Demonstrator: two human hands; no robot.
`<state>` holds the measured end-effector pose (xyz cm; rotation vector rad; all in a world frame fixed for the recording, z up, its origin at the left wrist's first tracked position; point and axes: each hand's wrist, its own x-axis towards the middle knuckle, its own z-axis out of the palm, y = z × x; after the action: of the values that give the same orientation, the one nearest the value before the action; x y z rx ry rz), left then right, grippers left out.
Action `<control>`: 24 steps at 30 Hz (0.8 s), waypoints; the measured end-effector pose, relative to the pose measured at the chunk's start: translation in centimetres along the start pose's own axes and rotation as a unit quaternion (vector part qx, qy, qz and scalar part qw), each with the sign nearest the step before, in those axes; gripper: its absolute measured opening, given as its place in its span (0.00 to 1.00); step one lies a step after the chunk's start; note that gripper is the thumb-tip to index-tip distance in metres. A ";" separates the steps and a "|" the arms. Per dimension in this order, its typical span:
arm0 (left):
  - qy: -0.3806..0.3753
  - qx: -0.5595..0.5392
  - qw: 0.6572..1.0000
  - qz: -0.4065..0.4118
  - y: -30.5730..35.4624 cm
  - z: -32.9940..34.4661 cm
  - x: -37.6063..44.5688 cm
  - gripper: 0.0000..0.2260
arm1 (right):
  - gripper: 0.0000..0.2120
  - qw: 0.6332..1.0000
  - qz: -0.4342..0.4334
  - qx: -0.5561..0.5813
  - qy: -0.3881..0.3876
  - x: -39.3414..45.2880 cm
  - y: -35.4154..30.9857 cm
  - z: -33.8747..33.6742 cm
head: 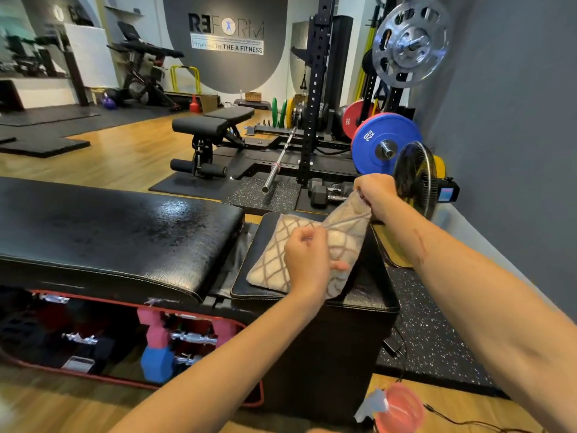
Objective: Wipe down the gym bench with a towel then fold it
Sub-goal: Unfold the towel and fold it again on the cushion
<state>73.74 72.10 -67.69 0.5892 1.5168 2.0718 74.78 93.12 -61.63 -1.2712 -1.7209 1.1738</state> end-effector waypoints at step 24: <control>0.154 0.083 0.972 -0.157 -4.4 -10.7 4.2 0.13 | 0.27 0.887 -0.195 -0.351 -0.228 -2.5 6.1 12.2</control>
<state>64.55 67.90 -74.72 0.0712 1.8354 1.8628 66.59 88.16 -71.70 -0.9687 -2.7686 0.6394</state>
